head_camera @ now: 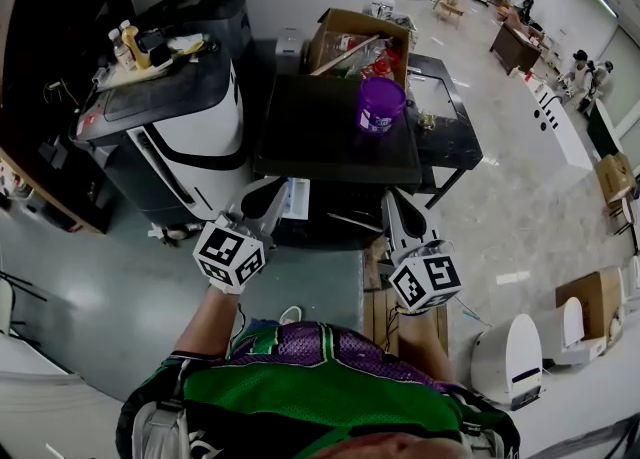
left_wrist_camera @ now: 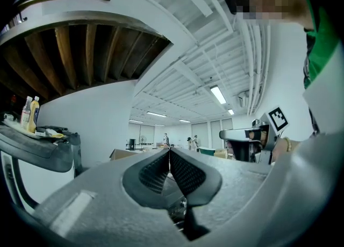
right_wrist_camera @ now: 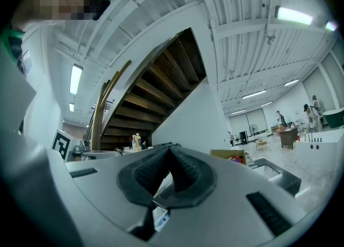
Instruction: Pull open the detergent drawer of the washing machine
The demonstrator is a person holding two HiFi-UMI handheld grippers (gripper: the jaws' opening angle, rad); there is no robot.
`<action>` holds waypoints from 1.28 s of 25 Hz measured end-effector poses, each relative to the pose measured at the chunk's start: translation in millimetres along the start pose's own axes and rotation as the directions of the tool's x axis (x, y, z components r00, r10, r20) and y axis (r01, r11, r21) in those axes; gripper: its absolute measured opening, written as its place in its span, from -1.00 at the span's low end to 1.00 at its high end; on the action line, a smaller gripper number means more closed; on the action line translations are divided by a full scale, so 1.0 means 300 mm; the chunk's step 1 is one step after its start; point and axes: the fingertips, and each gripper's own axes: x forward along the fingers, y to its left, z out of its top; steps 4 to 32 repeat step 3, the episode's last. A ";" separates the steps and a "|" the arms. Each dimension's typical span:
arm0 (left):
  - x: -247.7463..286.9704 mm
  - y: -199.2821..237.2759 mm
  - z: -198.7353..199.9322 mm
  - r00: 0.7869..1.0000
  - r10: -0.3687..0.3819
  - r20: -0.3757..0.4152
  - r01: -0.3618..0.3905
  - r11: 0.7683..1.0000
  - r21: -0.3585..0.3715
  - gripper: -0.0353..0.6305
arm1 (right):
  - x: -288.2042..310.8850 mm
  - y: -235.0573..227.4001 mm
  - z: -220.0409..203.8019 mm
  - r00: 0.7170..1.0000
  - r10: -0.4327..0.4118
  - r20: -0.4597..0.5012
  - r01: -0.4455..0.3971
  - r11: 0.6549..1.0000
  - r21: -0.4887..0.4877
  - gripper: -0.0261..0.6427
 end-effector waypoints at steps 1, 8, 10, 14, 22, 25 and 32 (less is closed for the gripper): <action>0.002 -0.006 -0.002 1.000 -0.006 -0.003 0.006 1.000 0.004 -0.83 | -0.001 -0.001 -0.001 1.000 0.000 0.000 0.000 1.000 0.001 -0.92; 0.004 -0.015 -0.007 1.000 -0.013 -0.007 0.013 1.000 0.012 -0.83 | -0.003 -0.002 -0.004 1.000 -0.001 -0.001 0.001 1.000 0.002 -0.92; 0.004 -0.015 -0.007 1.000 -0.013 -0.007 0.013 1.000 0.012 -0.83 | -0.003 -0.002 -0.004 1.000 -0.001 -0.001 0.001 1.000 0.002 -0.92; 0.004 -0.015 -0.007 1.000 -0.013 -0.007 0.013 1.000 0.012 -0.83 | -0.003 -0.002 -0.004 1.000 -0.001 -0.001 0.001 1.000 0.002 -0.92; 0.004 -0.015 -0.007 1.000 -0.013 -0.007 0.013 1.000 0.012 -0.83 | -0.003 -0.002 -0.004 1.000 -0.001 -0.001 0.001 1.000 0.002 -0.92; 0.004 -0.015 -0.007 1.000 -0.013 -0.007 0.013 1.000 0.012 -0.83 | -0.003 -0.002 -0.004 1.000 -0.001 -0.001 0.001 1.000 0.002 -0.92; 0.004 -0.015 -0.007 1.000 -0.013 -0.007 0.013 1.000 0.012 -0.83 | -0.003 -0.002 -0.004 1.000 -0.001 -0.001 0.001 1.000 0.002 -0.92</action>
